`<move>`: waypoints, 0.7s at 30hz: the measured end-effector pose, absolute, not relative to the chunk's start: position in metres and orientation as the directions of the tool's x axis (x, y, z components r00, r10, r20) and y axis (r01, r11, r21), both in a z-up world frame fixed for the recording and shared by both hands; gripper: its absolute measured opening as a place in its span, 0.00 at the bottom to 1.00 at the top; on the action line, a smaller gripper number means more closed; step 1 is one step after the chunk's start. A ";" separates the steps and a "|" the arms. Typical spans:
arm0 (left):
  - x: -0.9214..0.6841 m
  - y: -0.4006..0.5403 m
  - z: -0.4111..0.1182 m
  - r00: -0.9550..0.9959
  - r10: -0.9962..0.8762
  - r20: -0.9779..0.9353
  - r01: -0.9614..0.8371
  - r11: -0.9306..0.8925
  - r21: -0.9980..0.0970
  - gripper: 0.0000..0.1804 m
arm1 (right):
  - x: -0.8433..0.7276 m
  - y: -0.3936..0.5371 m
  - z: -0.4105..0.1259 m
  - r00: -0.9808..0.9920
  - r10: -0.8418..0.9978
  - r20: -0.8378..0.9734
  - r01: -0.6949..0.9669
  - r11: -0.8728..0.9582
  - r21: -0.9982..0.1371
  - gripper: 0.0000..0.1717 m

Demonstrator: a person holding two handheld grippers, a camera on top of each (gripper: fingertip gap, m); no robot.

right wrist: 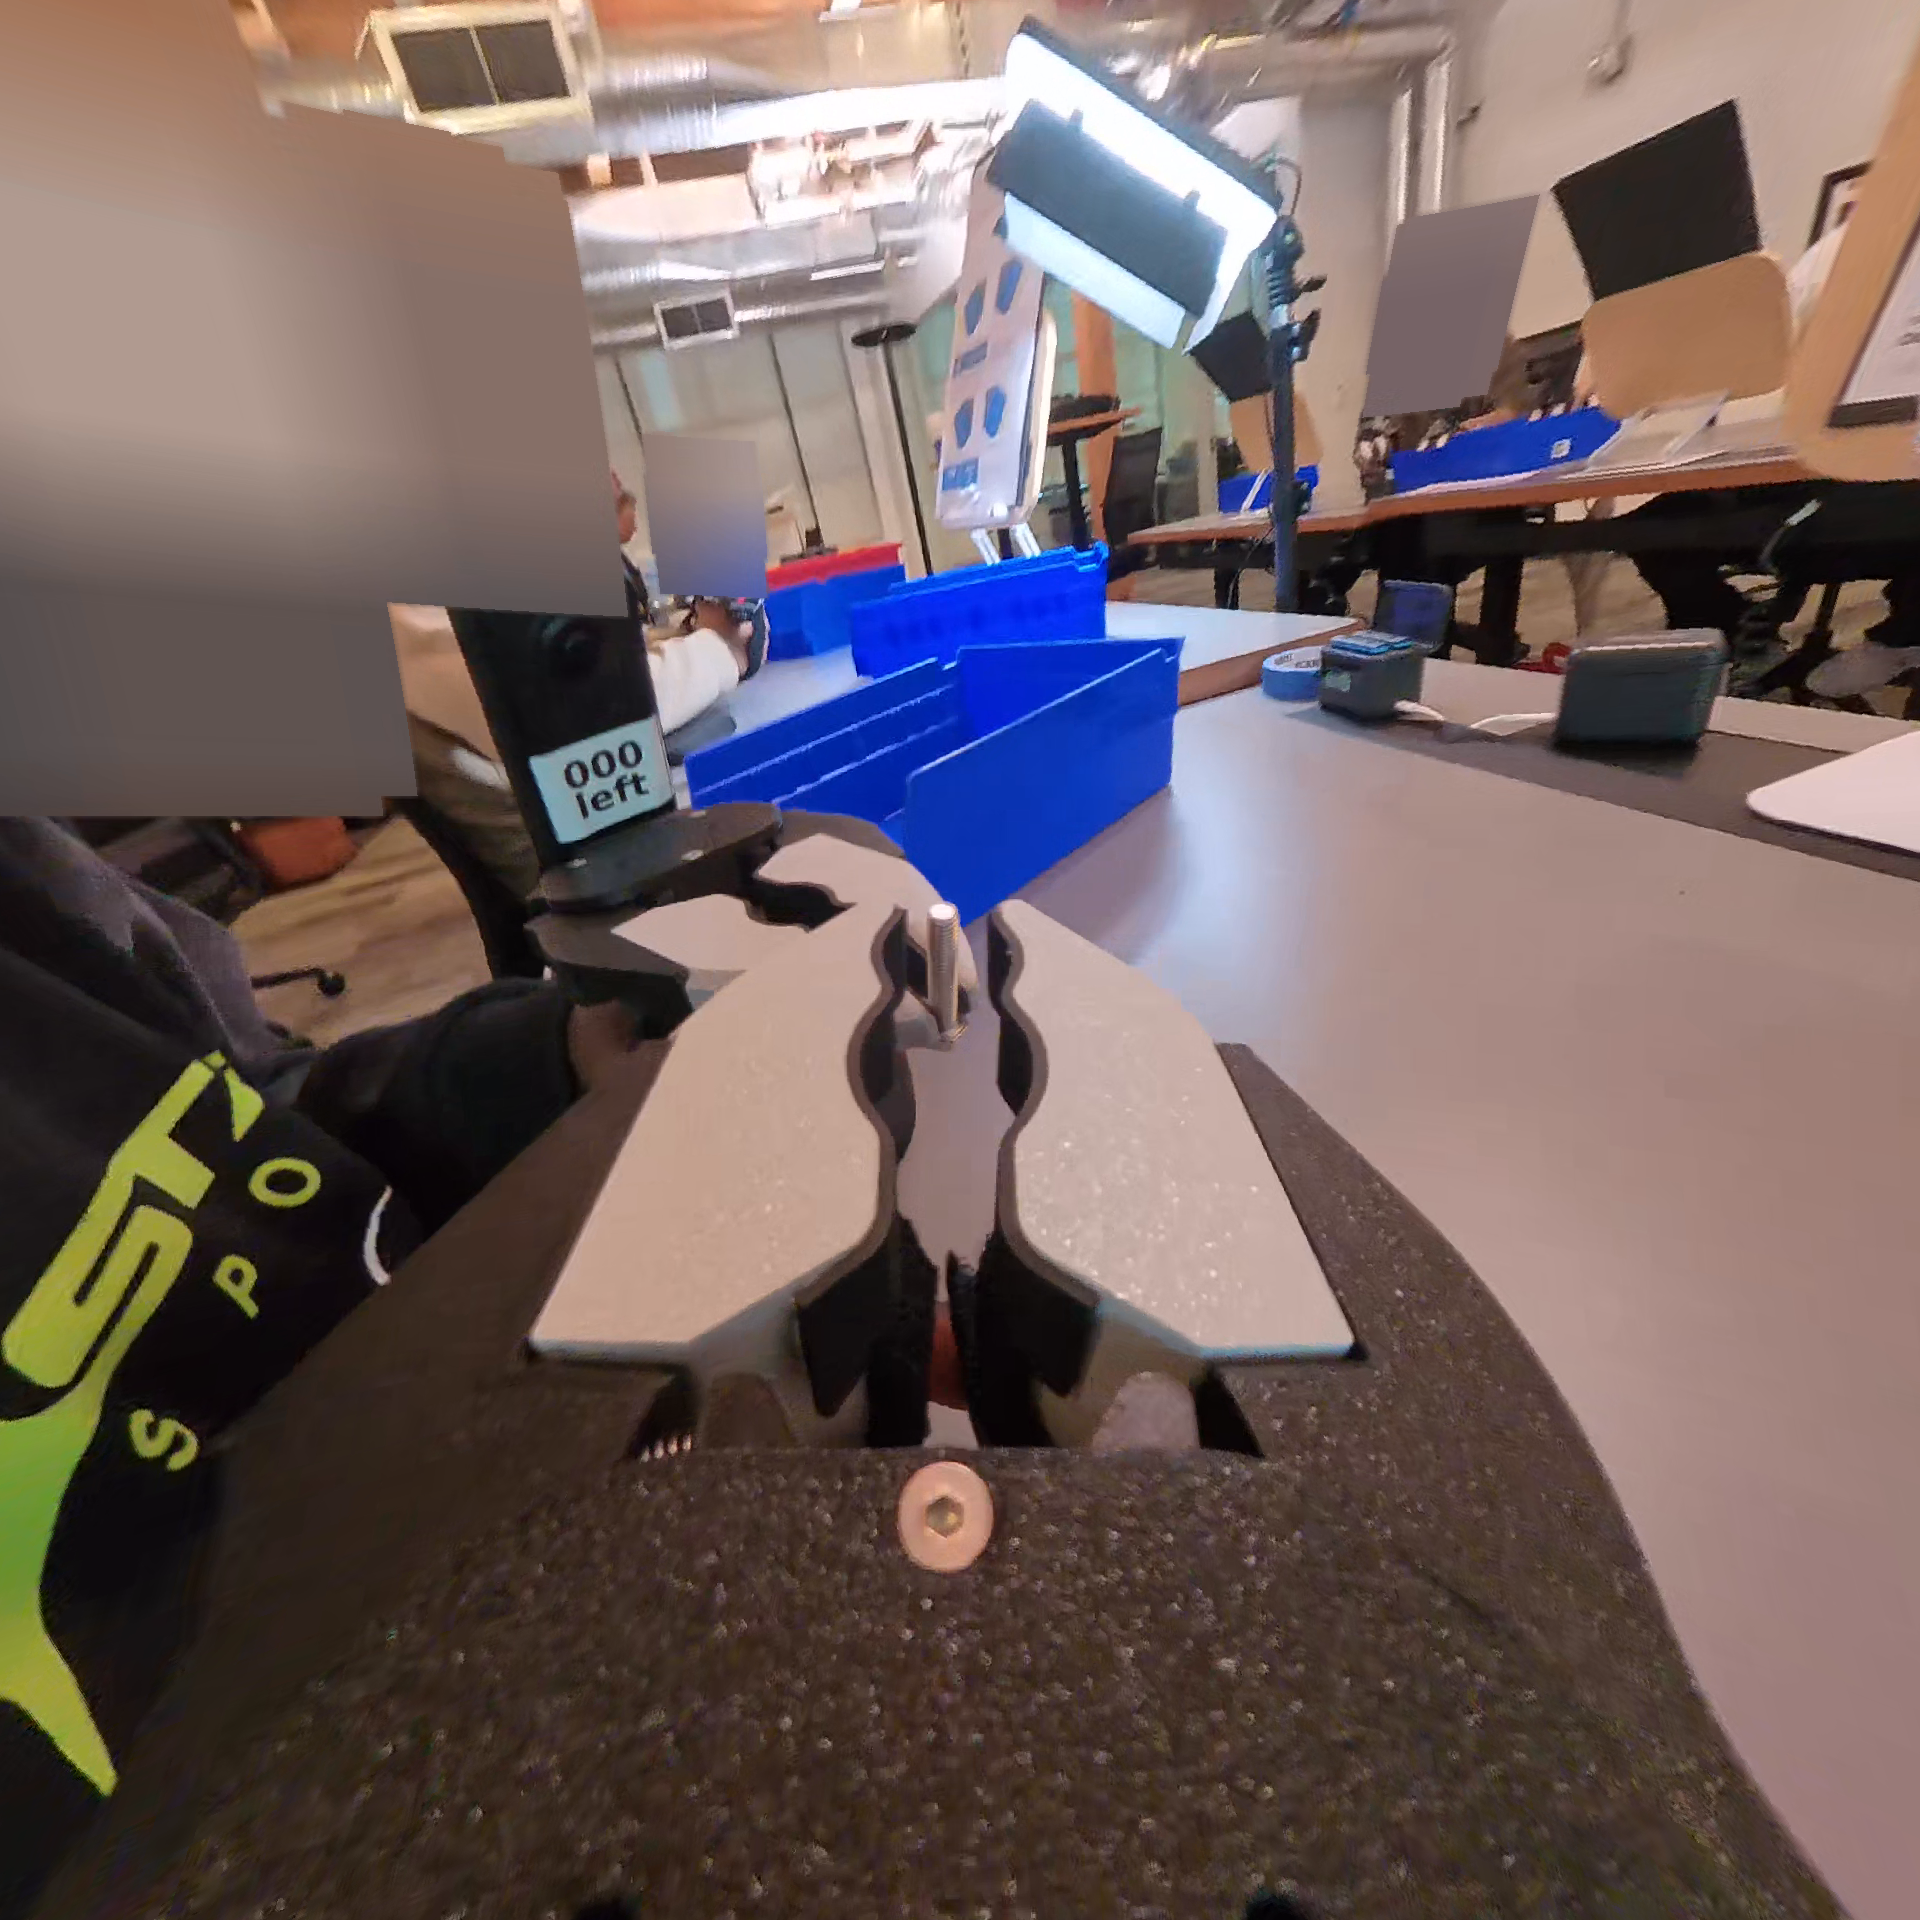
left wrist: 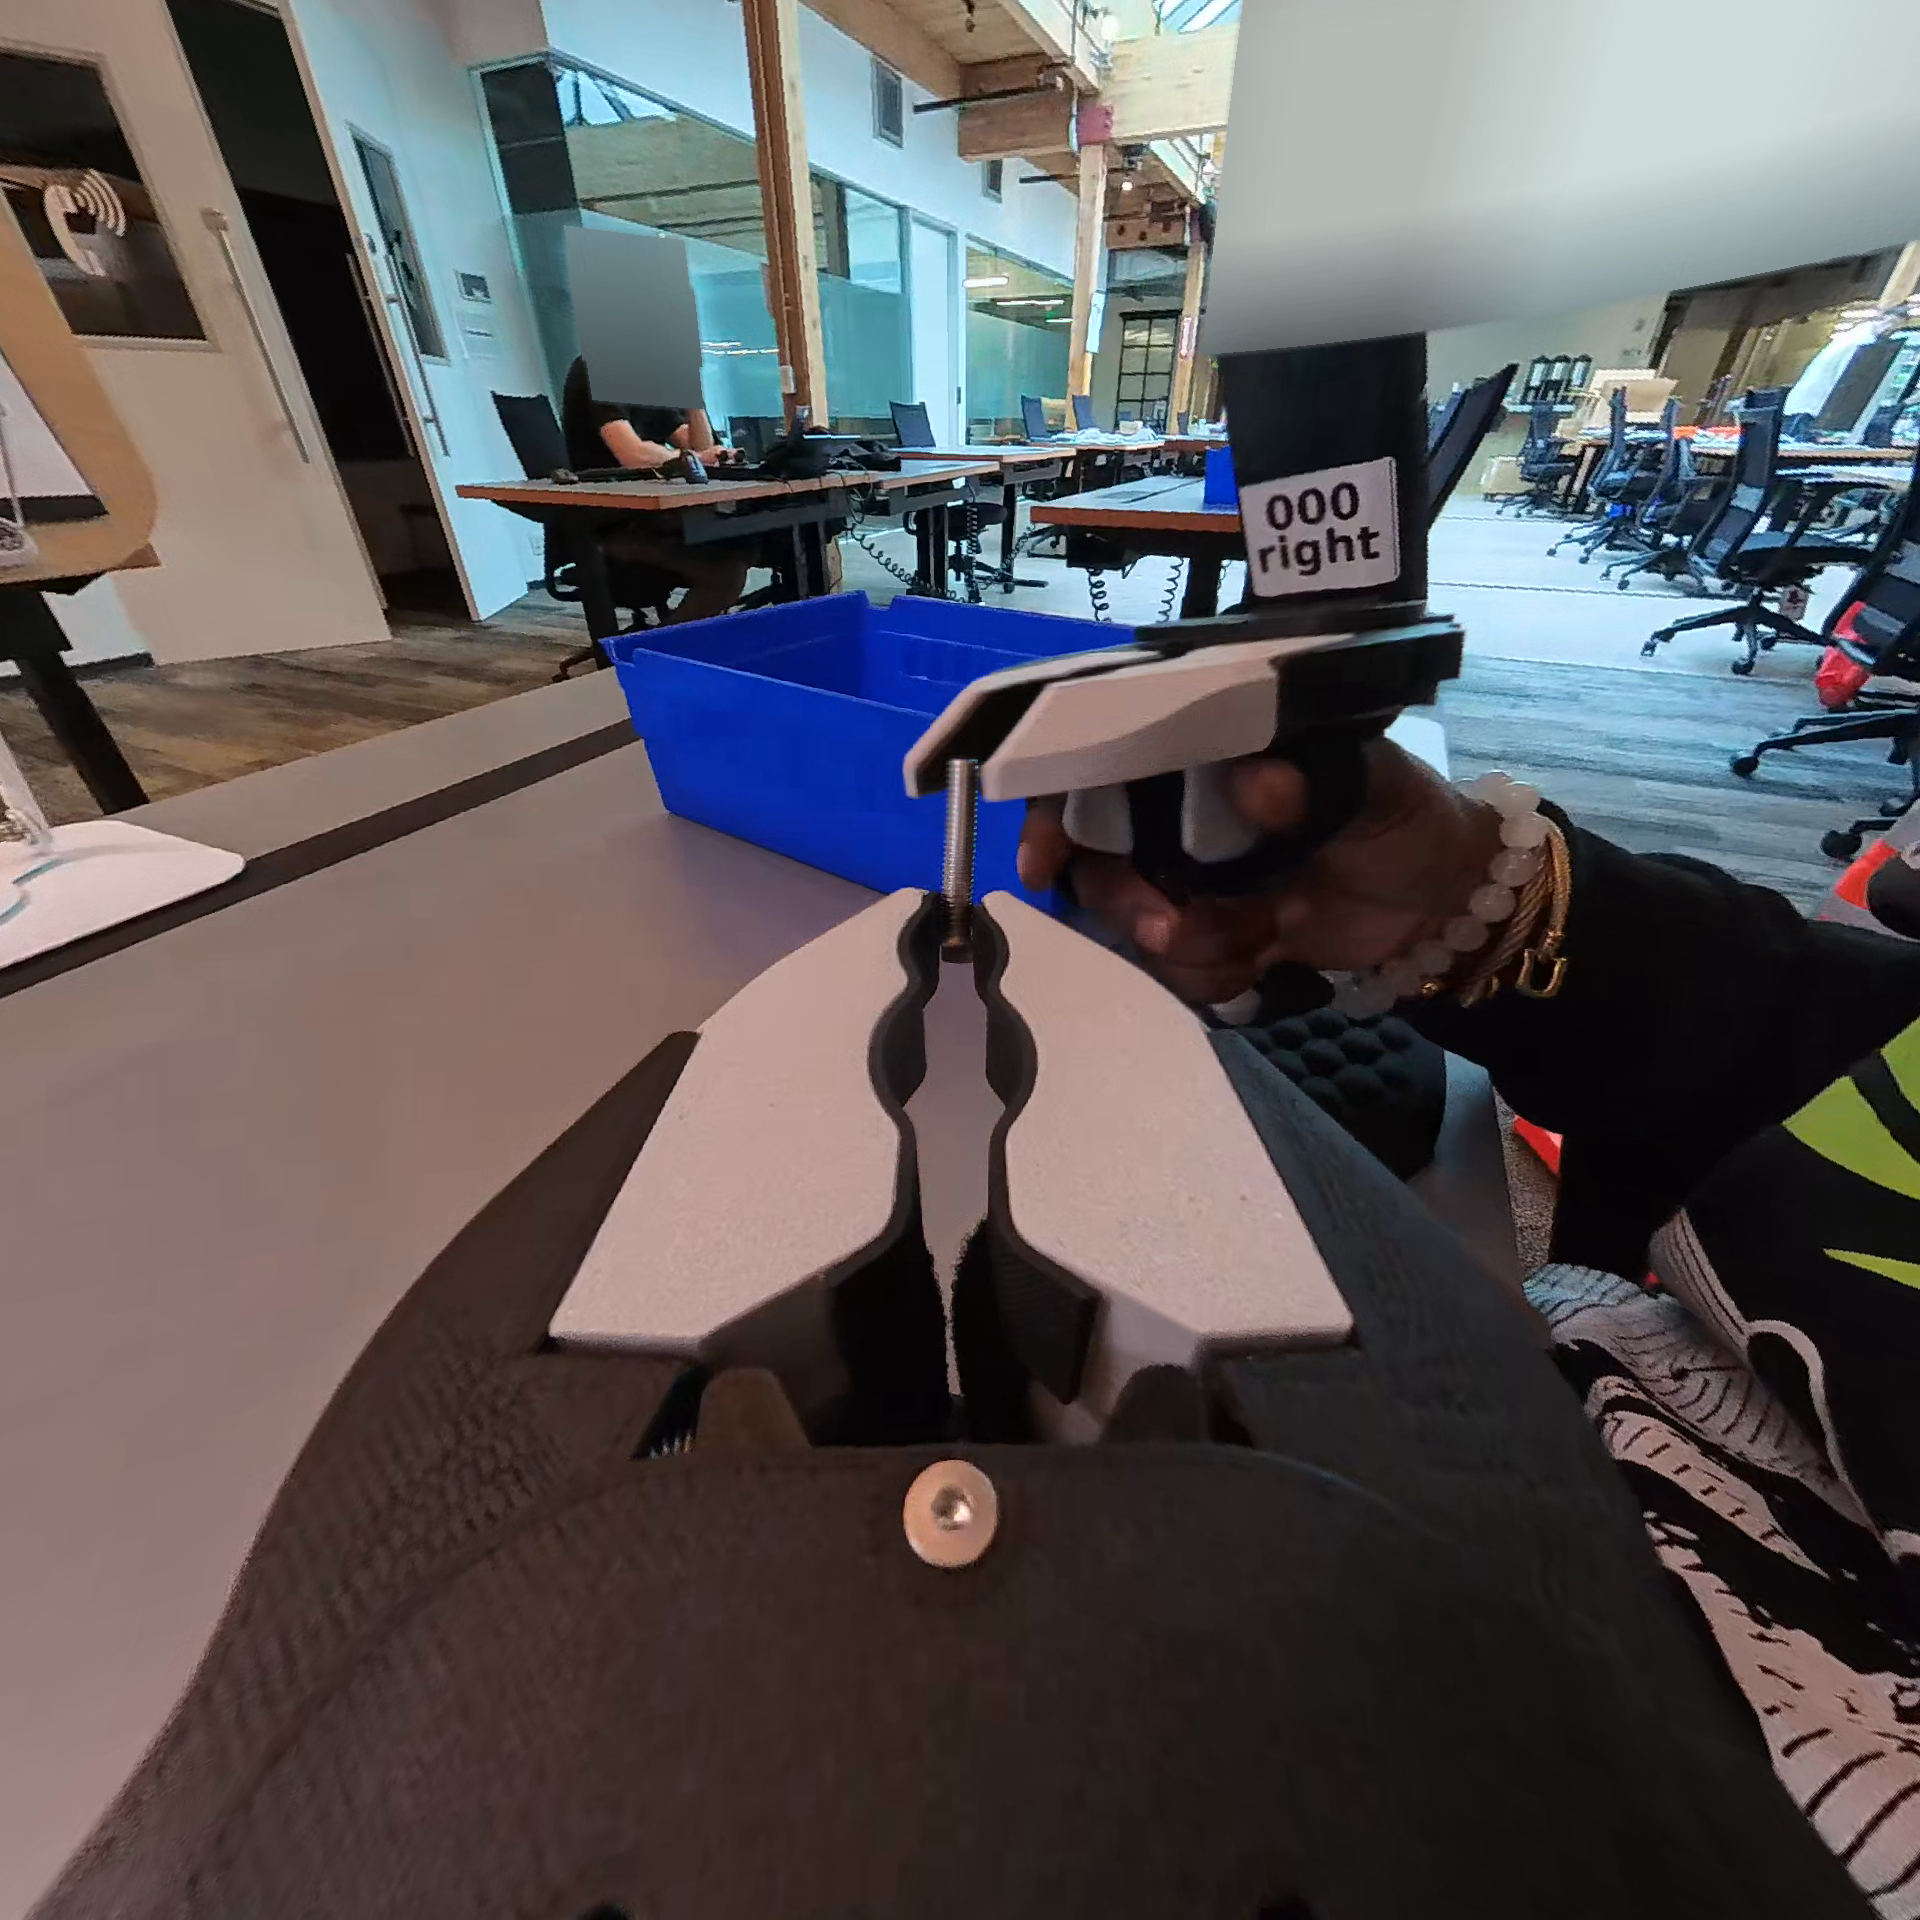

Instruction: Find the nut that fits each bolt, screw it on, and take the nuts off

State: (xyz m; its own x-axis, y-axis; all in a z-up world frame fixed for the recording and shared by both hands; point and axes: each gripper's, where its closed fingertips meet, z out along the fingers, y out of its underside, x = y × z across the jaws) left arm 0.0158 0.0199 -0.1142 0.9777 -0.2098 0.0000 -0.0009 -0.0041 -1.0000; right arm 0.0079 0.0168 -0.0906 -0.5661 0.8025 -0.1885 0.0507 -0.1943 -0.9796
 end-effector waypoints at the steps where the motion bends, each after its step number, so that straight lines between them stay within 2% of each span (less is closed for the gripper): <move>1: 0.017 0.020 -0.115 0.977 -0.213 0.000 -0.002 -0.009 -1.000 0.03 | 0.007 0.015 -0.091 -0.569 0.804 -0.175 0.049 -0.179 -0.983 0.04; 4: 0.017 0.018 -0.117 0.977 -0.212 0.000 -0.002 -0.006 -1.000 0.04 | 0.007 0.013 -0.093 -0.569 0.812 -0.133 0.044 -0.131 -0.990 0.03; 10: 0.019 0.020 -0.128 0.978 -0.196 -0.075 -0.090 -0.069 -0.994 0.16 | 0.002 0.012 -0.101 -0.528 0.846 -0.076 0.066 -0.049 -0.997 0.03; 13: 0.014 0.019 -0.127 0.983 -0.173 -0.053 -0.062 -0.046 -0.997 0.21 | 0.002 0.011 -0.102 -0.538 0.839 -0.084 0.080 -0.049 -0.996 0.03; 18: 0.010 0.019 -0.136 0.987 -0.153 -0.049 -0.063 -0.089 -0.994 0.16 | 0.002 0.009 -0.092 -0.527 0.846 -0.082 0.040 -0.071 -0.997 0.03; 21: 0.002 0.022 -0.140 0.993 -0.070 -0.097 -0.105 -0.119 -0.987 0.16 | -0.004 0.011 -0.090 -0.469 0.876 -0.110 0.050 -0.098 -0.994 0.03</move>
State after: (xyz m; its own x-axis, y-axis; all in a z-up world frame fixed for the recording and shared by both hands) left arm 0.0021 0.0221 -0.1397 0.9928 -0.0700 -0.0975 -0.1053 -0.1187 -0.9873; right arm -0.0040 0.0110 -0.0899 -0.4692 0.8761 -0.1105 0.0502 -0.0985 -0.9939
